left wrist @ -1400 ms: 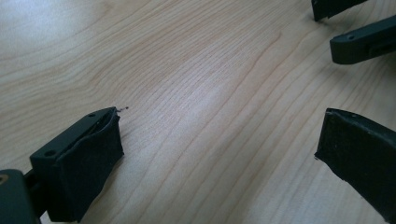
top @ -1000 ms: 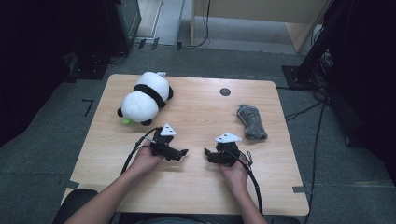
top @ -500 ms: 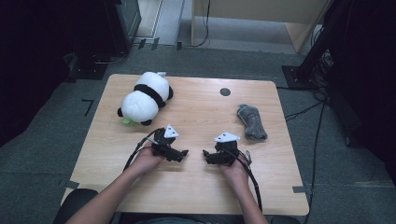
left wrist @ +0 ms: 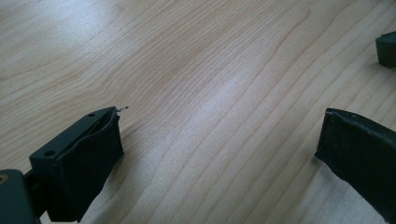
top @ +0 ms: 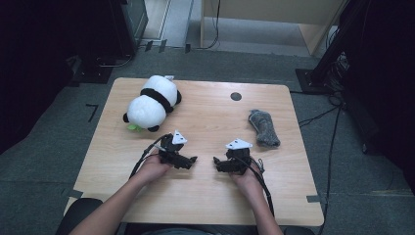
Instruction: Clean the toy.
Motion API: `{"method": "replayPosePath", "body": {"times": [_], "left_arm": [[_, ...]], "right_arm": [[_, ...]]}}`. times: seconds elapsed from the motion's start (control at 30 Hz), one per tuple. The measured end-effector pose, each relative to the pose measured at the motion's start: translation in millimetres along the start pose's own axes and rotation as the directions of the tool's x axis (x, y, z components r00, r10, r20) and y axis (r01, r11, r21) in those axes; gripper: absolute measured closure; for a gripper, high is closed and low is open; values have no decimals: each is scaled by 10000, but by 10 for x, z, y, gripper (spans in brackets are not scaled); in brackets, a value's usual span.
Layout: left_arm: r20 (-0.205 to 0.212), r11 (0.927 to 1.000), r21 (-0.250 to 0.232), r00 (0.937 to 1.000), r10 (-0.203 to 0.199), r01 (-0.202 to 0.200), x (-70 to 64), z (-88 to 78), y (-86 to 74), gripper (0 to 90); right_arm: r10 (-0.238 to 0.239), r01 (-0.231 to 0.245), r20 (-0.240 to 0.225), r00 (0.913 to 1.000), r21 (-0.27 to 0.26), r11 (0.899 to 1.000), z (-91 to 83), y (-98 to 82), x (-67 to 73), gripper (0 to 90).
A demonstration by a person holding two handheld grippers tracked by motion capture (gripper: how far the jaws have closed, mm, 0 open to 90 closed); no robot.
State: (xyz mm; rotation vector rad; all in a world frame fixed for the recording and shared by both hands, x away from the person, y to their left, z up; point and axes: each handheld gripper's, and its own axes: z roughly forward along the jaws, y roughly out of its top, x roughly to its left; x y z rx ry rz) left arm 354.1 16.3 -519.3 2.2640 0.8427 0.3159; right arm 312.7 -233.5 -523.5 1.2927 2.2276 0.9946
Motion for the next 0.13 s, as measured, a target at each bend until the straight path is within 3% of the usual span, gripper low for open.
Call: {"method": "replayPosePath", "body": {"times": [0.13], "left_arm": [[-240, 10000, 65, 9997, 23, -21, -14, 6, 1, 0]], "right_arm": [[17, -17, 23, 10000, -1, 10000, -2, -2, 1, 124]]}}
